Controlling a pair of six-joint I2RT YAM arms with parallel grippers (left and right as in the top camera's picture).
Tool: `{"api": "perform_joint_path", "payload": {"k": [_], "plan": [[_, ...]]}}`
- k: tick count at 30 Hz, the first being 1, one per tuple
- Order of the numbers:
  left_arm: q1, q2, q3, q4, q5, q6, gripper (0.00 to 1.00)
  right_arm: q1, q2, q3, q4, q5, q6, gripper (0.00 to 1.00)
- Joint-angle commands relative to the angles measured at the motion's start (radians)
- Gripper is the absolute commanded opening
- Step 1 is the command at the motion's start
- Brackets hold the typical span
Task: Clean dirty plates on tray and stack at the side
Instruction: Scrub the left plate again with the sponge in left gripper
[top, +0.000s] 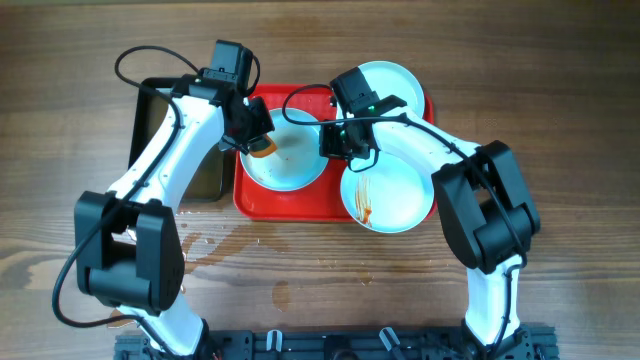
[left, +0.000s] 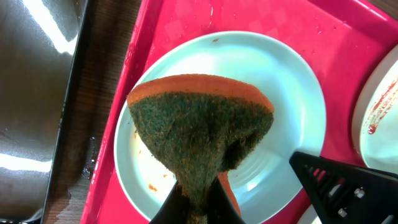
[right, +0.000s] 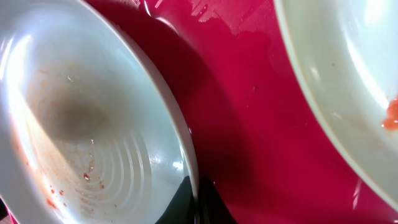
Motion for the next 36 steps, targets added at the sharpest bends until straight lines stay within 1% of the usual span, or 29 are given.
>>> {"api": "perform_joint_path", "payload": {"k": [1,4,7,12,15,16,20,22,24,26,28,32,36], "plan": [[-0.001,0.038,-0.019,0.008,0.039,-0.003,0.04,0.004,0.03,0.002,0.0,0.0,0.009,0.04],[-0.018,0.06,-0.071,0.051,0.063,0.013,0.04,0.004,0.03,0.002,0.0,-0.001,0.009,0.04],[-0.053,0.075,-0.146,0.132,0.064,0.013,0.04,0.004,0.03,0.002,0.0,-0.001,0.009,0.04],[-0.123,0.084,-0.24,0.351,0.064,0.016,0.04,0.004,0.03,0.002,0.002,-0.002,0.01,0.04],[-0.169,0.084,-0.27,0.44,0.064,0.064,0.04,0.004,0.03,0.002,0.001,-0.002,0.009,0.04],[-0.182,0.084,-0.27,0.431,0.064,0.084,0.04,0.004,0.03,0.002,0.001,-0.001,0.009,0.05],[-0.192,0.084,-0.27,0.307,0.054,0.161,0.04,0.004,0.03,0.002,0.001,-0.001,0.008,0.05],[-0.185,0.085,-0.27,0.255,0.002,0.171,0.04,0.004,0.03,0.002,0.002,-0.001,0.008,0.04],[-0.183,0.085,-0.27,0.24,-0.097,0.167,0.04,0.004,0.03,0.002,0.003,-0.001,0.009,0.04],[-0.183,0.085,-0.27,0.262,-0.184,0.128,0.04,0.004,0.03,0.002,0.003,-0.001,0.009,0.04],[-0.183,0.085,-0.27,0.315,-0.229,0.107,0.04,0.004,0.03,0.002,0.002,-0.001,0.009,0.04],[-0.184,0.085,-0.27,0.447,-0.227,0.111,0.04,0.004,0.03,0.002,0.002,-0.001,0.008,0.04],[-0.185,0.085,-0.27,0.476,-0.219,0.119,0.04,0.004,0.03,0.002,-0.001,-0.001,0.008,0.04]]}}
